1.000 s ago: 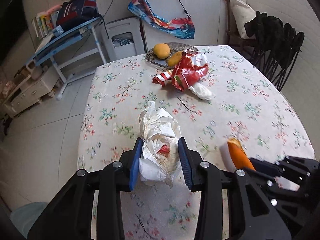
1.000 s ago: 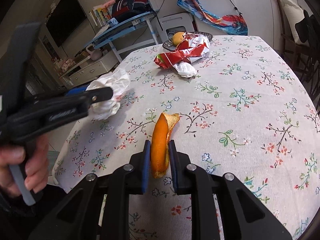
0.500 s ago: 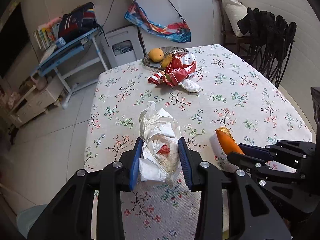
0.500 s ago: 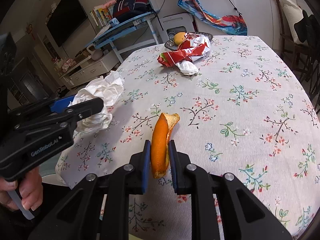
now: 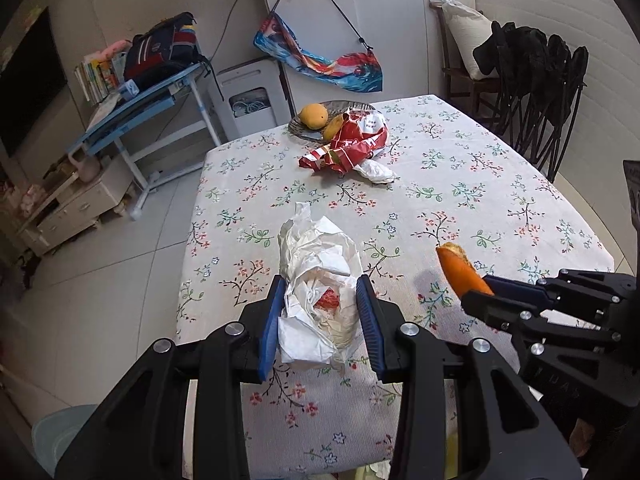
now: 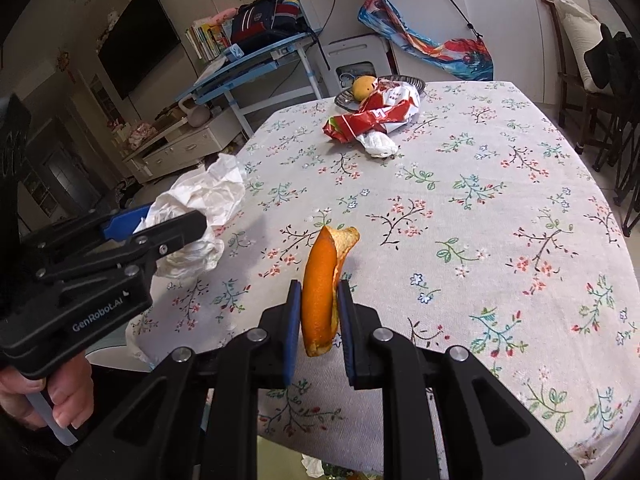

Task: Collect trash
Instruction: 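Carry the orange peel and tissue toward the yellow basin with both grippers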

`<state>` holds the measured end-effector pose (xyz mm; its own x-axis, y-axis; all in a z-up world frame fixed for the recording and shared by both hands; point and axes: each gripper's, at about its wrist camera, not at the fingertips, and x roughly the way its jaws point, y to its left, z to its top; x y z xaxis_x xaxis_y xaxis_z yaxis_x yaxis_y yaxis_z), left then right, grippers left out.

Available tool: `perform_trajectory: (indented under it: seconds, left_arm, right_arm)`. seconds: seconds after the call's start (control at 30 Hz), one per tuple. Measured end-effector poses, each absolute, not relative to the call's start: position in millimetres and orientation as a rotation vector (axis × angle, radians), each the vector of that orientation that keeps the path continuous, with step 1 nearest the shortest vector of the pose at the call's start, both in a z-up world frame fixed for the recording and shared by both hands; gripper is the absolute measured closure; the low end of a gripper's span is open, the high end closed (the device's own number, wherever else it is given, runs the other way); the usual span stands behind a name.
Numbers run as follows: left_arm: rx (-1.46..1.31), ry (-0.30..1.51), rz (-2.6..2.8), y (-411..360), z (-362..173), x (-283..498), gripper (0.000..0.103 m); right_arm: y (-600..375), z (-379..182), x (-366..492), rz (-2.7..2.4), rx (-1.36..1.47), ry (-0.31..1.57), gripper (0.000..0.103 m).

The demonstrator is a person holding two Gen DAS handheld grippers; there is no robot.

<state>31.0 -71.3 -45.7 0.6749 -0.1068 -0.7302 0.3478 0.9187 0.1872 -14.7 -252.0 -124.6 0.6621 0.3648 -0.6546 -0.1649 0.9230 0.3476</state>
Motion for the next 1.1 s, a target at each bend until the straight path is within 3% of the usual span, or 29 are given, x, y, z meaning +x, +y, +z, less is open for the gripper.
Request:
perform_trajectory:
  seconds: [1.1]
  left_arm:
    - [0.296, 0.718, -0.226, -34.8, 9.1, -76.9, 0.068]
  right_arm:
    - [-243.3, -104.6, -101.8, 0.351, 0.330, 0.704, 0.084]
